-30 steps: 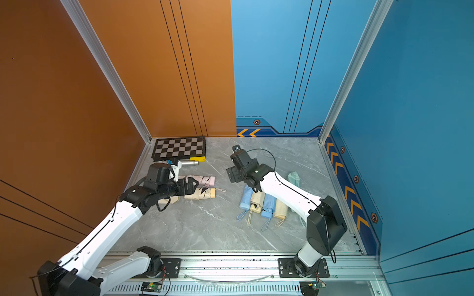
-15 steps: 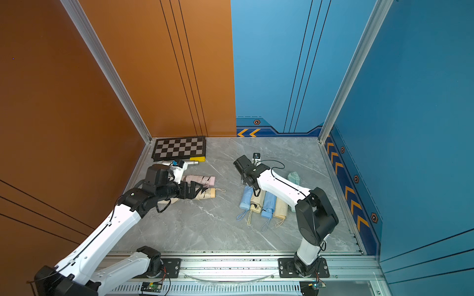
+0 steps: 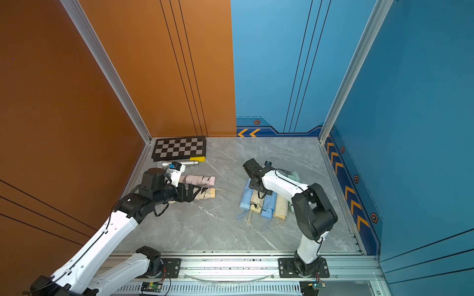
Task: Take umbrellas out of sleeves
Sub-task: Pick up the umbrella from the center of the board.
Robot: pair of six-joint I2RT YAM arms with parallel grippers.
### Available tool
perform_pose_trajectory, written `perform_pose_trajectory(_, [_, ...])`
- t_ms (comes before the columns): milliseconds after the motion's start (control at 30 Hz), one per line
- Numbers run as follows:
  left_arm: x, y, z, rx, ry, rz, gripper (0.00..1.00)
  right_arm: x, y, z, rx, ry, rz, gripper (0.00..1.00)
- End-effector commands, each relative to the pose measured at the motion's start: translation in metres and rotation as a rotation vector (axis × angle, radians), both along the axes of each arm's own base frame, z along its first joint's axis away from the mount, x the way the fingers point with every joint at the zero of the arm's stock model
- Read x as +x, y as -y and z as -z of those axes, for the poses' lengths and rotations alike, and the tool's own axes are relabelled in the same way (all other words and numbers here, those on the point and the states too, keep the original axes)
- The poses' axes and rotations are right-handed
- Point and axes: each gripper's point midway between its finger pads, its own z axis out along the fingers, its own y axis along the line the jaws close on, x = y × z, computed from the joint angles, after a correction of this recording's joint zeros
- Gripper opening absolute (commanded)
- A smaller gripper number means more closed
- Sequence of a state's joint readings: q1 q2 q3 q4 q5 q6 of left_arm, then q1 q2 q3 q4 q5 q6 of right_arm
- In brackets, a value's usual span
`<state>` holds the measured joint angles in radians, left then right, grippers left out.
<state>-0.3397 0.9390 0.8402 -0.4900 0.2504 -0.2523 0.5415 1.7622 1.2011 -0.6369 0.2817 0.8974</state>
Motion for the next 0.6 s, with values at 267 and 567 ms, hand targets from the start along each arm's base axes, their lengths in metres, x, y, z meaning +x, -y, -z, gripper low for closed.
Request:
perform_pose_trajectory(267, [-0.016,0.009,-0.004,-0.012,0.044,0.035,0.98,0.004,-0.015,0.026,0.124,-0.054,0.041,0.69])
perform_pose_trajectory(567, [-0.018,0.010,-0.003,-0.023,0.063,0.028,0.98,0.003,-0.012,0.037,0.121,-0.071,0.071,0.62])
